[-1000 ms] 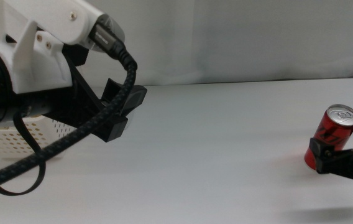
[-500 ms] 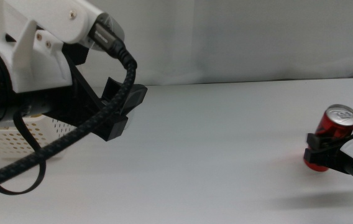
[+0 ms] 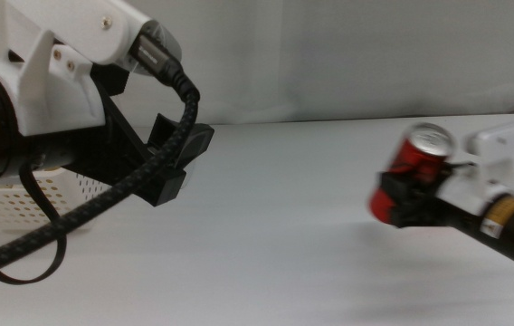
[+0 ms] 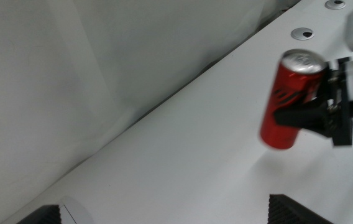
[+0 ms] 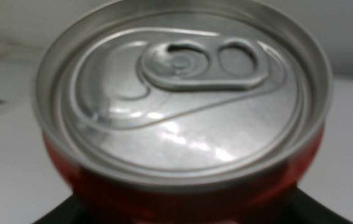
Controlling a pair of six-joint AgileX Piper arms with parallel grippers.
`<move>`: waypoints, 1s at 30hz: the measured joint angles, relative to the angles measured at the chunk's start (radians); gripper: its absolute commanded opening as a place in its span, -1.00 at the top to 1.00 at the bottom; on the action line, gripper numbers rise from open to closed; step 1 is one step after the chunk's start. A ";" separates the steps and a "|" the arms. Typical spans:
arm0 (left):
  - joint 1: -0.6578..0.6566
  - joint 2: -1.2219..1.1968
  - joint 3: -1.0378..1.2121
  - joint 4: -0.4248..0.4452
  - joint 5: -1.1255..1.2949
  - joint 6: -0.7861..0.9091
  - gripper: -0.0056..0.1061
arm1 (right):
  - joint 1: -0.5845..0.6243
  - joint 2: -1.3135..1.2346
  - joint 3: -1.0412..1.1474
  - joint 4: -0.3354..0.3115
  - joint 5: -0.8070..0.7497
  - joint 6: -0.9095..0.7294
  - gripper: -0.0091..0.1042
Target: Use arms to grab the bottles and put them into the dustbin to the left of the table.
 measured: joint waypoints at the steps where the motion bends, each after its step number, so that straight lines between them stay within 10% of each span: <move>1: 0.000 0.000 0.000 0.000 0.000 0.000 -0.65 | 0.036 -0.002 -0.024 -0.008 0.019 0.003 0.88; 10: 0.000 0.000 0.000 0.000 0.023 0.000 -0.65 | 0.310 0.060 -0.173 -0.011 0.139 -0.011 0.88; 24: 0.000 0.000 0.000 -0.026 0.056 0.037 -0.61 | 0.373 0.165 -0.176 -0.001 0.200 -0.070 0.88; 26: 0.000 0.000 0.000 -0.026 0.058 0.039 -0.61 | 0.373 0.165 -0.176 -0.001 0.200 -0.070 0.69; 27: 0.000 0.000 0.000 -0.028 0.058 0.039 -0.61 | 0.373 0.165 -0.176 -0.001 0.201 -0.070 -0.76; 30: 0.000 0.000 0.000 -0.028 0.058 0.039 -0.61 | 0.373 0.165 -0.179 -0.001 0.203 -0.063 -0.98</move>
